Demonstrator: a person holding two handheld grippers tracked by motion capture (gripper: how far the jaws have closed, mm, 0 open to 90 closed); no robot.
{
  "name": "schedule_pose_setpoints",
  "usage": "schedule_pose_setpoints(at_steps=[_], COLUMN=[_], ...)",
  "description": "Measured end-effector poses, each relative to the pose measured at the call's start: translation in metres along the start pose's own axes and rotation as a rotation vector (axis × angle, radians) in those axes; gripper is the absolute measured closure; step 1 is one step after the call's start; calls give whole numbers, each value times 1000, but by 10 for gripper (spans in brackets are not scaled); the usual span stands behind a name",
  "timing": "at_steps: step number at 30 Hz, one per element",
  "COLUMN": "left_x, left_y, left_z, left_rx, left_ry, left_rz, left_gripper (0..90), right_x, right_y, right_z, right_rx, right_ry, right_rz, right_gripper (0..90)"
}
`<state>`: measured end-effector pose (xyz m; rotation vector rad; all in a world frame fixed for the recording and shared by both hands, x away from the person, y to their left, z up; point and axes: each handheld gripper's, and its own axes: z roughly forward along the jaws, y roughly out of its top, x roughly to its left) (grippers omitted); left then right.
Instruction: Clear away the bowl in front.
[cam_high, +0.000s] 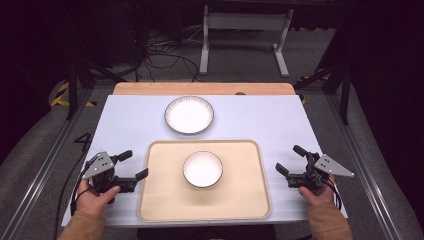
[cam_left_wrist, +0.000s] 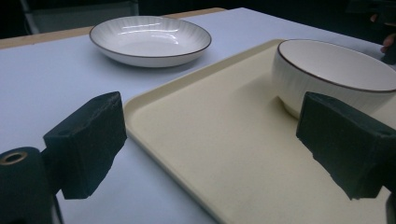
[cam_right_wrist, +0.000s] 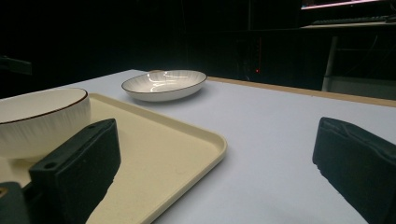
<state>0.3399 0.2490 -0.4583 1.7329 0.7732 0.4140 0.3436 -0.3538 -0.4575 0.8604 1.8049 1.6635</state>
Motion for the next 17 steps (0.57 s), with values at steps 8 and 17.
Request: schedule_pose_setpoints(at_steps=[8, 17], left_x=[4, 3], left_y=[-11, -11], left_z=[-1, -1], left_rx=[-30, -28], left_ry=[11, 10], left_rz=[4, 23], left_gripper=[91, 87], right_x=[0, 0], right_y=[0, 0], right_z=[-1, 0], right_rx=[-4, -1], right_ry=[4, 2], right_rz=[1, 1], right_gripper=[11, 12])
